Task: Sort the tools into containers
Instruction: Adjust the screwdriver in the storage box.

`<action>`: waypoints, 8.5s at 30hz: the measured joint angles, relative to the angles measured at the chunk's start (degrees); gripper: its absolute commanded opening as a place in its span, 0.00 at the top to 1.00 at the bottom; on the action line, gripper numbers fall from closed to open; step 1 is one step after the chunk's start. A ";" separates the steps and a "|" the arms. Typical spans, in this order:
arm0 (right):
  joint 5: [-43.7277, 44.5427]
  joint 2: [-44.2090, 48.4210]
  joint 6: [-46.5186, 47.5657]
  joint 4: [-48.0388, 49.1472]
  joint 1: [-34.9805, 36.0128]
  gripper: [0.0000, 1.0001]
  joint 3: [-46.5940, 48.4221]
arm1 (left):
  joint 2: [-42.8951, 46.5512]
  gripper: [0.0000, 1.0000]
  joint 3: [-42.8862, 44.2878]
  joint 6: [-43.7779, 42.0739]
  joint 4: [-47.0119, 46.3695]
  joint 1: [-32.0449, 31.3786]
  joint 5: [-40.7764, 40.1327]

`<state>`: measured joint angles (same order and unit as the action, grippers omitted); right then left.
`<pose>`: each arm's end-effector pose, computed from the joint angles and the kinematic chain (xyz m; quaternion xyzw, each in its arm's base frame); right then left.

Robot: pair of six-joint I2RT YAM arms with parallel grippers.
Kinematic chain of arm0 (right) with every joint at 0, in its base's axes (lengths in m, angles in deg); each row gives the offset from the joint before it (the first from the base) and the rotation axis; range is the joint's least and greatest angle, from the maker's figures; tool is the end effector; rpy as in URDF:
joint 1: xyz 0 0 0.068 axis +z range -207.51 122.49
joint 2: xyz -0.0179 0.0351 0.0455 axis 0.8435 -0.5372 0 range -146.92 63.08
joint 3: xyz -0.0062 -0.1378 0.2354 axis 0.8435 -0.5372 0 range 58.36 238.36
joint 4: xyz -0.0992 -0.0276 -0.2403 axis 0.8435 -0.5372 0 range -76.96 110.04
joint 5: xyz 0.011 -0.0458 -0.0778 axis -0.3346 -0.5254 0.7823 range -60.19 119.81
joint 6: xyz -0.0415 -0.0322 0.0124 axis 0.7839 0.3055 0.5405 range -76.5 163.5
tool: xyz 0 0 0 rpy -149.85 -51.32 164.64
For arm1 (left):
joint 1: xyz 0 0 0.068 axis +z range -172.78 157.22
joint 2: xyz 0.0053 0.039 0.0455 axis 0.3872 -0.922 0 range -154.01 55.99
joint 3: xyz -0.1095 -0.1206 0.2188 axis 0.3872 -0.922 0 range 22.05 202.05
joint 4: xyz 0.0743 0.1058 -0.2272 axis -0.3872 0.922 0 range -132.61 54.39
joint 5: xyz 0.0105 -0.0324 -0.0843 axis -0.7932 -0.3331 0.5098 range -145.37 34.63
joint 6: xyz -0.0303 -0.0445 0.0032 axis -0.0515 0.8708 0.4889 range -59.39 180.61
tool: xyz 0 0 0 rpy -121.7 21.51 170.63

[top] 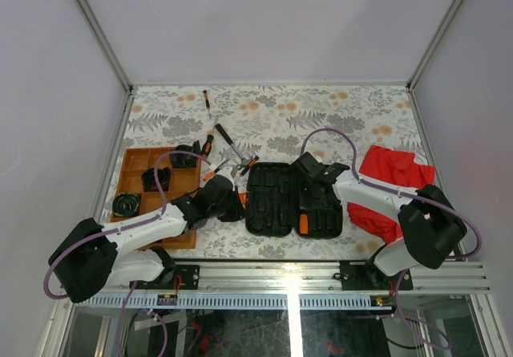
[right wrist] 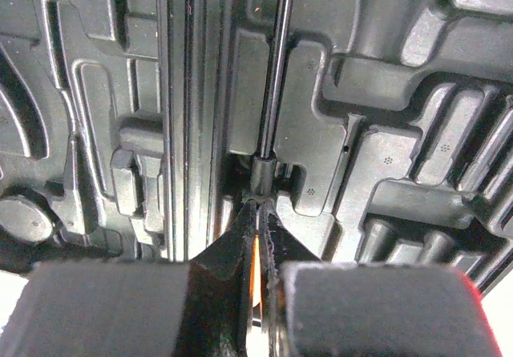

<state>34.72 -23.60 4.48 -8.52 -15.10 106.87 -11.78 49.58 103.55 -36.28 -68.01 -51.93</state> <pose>0.2070 0.1851 0.1722 -0.0203 0.9784 0.0997 0.1801 0.1542 -0.1585 0.1659 0.0297 0.9282 -0.2773 0.2463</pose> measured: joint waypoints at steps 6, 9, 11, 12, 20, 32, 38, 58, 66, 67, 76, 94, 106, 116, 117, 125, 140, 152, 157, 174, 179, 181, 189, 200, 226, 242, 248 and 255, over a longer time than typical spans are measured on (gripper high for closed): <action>-0.66 -3.58 1.25 -2.91 -0.09 1.00 2.62 | -2.19 1.00 2.60 -1.90 1.66 -1.46 -1.84; -0.68 -4.90 1.33 -4.07 -0.07 1.00 3.69 | -2.60 1.00 3.13 -2.60 2.23 -1.73 -2.16; -0.61 -5.86 1.29 -5.03 0.02 1.00 4.59 | -2.95 1.00 3.52 -2.97 2.58 -1.86 -2.21; -0.52 -6.21 1.25 -5.40 0.11 1.00 4.94 | -3.02 1.00 3.63 -3.13 2.67 -1.92 -2.23; 0.74 -8.55 1.11 -7.26 1.16 1.00 6.91 | -3.54 1.00 3.85 -4.15 2.78 -2.08 -2.27; 1.44 -11.04 1.07 -9.31 1.86 1.00 9.03 | -3.63 1.00 4.26 -6.32 3.04 -2.36 -2.21; 1.14 -11.04 1.07 -9.07 1.86 1.00 9.03 | -3.91 1.00 4.55 -6.84 3.19 -2.36 -2.01; 4.24 -6.62 -1.09 -6.27 3.08 0.92 5.44 | -4.07 1.00 5.49 -7.41 4.50 -2.75 -2.67; 5.86 -0.07 -2.58 -1.81 4.76 0.57 0.15 | -3.85 1.00 5.57 -7.23 5.07 -3.23 -3.72; 5.99 0.46 -2.71 -1.62 4.76 0.54 -0.17 | -3.85 1.00 5.57 -7.19 5.11 -3.28 -3.80; 6.56 11.17 -2.69 -7.37 5.14 0.50 2.25 | -4.92 1.00 7.41 -6.51 7.74 -3.91 -5.42; 3.39 8.41 5.66 2.43 -10.80 0.64 2.58 | -6.97 1.00 13.75 -4.61 19.52 -0.98 -11.74; -6.88 2.34 8.90 10.64 -14.84 0.64 -4.15 | -5.01 0.86 15.02 -4.87 20.57 2.64 -10.21; -12.87 5.53 6.56 15.10 -15.08 0.65 -10.40 | -2.27 0.86 14.67 -5.14 17.40 2.49 -5.14; -13.57 6.32 5.92 15.19 -15.08 0.63 -11.17 | -2.23 0.85 14.64 -5.22 17.29 2.38 -4.83; -19.19 13.97 1.62 12.70 -15.06 0.57 -15.45 | -1.92 0.78 15.10 -5.60 16.31 -3.87 -4.96; -10.27 26.95 2.19 8.07 -15.06 0.56 -14.25 | -8.83 0.70 19.19 -2.14 11.50 -16.09 -7.04; -7.30 32.48 2.38 10.23 -15.06 0.50 -16.13 | -17.75 0.69 25.09 1.68 10.27 -20.37 -10.91; -7.30 32.02 2.36 11.28 -15.06 0.49 -16.13 | -20.68 0.68 26.16 2.62 10.29 -21.05 -11.67; -7.32 35.10 1.36 11.63 -15.06 0.50 -16.81 | -24.02 0.71 29.18 3.93 10.88 -22.27 -13.05; -7.34 35.10 1.33 11.45 -15.06 0.50 -17.31 | -26.14 0.72 31.67 3.39 10.75 -23.17 -12.94; -7.37 35.08 1.33 11.52 -15.06 0.50 -17.31 | -27.19 0.72 32.39 3.21 10.60 -23.67 -12.92; -8.92 31.95 1.07 12.61 -15.06 0.53 -17.03 | -31.78 0.83 32.61 3.19 10.40 -24.11 -13.14; -12.17 26.60 0.83 14.40 -15.06 0.67 -16.65 | -31.80 0.91 32.70 3.30 10.43 -24.17 -13.35; -16.70 9.57 0.00 19.63 -15.06 0.81 -11.89 | -31.80 0.94 32.68 3.26 10.05 -24.48 -13.90; -18.03 5.62 -0.04 21.31 -15.06 0.86 -10.01 | -31.82 0.96 32.54 3.26 9.03 -24.48 -14.01; -17.94 4.74 -0.04 21.03 -15.06 0.88 -9.99 | -31.82 0.96 32.54 3.26 8.87 -24.48 -14.01; -17.86 4.24 -0.02 20.31 -15.06 0.88 -9.01 | -31.82 0.96 32.54 3.26 8.85 -24.48 -14.01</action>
<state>16.86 -19.36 4.46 11.78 -30.16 97.87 -43.60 82.12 106.80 -27.43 -92.49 -65.94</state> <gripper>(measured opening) 0.121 0.042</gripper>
